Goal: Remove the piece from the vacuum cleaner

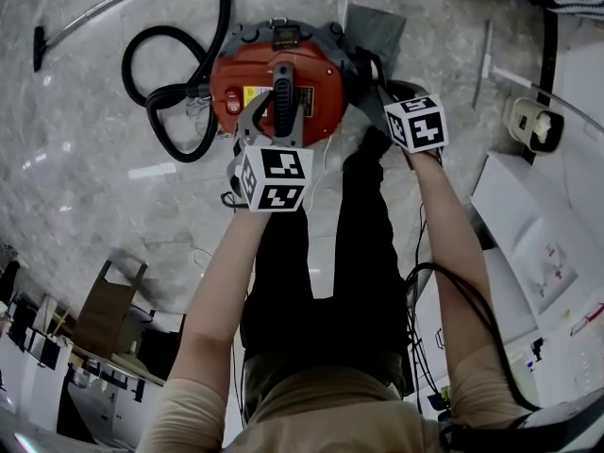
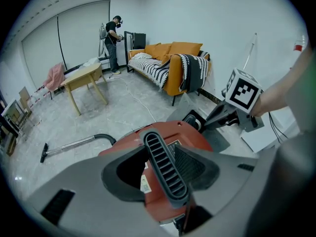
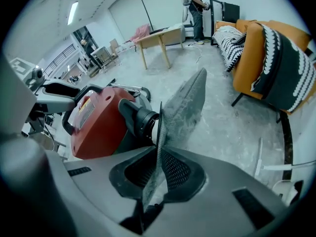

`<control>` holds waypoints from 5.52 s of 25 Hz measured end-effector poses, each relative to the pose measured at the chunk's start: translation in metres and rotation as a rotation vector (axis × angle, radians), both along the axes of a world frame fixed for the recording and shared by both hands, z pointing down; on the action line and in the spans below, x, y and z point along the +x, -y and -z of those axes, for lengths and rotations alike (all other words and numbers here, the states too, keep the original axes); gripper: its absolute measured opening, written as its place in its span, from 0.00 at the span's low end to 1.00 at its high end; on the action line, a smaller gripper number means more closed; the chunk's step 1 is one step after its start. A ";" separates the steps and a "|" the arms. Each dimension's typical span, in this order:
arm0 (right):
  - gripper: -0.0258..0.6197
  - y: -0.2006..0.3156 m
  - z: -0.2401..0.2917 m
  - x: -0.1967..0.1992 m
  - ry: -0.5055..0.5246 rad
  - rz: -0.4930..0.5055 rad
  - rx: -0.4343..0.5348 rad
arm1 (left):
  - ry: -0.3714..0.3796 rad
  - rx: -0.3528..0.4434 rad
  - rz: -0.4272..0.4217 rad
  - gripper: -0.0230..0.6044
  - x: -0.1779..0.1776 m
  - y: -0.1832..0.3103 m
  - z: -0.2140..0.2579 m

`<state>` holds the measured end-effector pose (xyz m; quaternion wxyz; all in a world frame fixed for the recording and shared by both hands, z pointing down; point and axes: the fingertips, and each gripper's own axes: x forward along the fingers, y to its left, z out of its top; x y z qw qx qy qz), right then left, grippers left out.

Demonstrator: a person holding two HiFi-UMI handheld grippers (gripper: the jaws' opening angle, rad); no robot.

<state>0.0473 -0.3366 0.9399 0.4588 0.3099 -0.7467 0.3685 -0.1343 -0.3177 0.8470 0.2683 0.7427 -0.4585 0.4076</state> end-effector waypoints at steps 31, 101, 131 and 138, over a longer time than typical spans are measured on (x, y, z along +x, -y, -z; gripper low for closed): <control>0.10 -0.003 -0.004 0.010 0.011 0.009 0.081 | -0.020 -0.029 -0.023 0.32 0.002 -0.001 0.001; 0.10 0.004 -0.015 0.034 -0.071 -0.010 0.077 | -0.067 -0.053 -0.058 0.33 0.003 0.000 -0.001; 0.08 0.016 -0.012 0.087 -0.083 -0.098 0.050 | -0.026 -0.045 -0.044 0.33 0.003 0.001 -0.002; 0.08 0.011 -0.013 0.124 -0.040 -0.285 -0.007 | -0.019 -0.049 -0.041 0.33 0.002 0.001 -0.002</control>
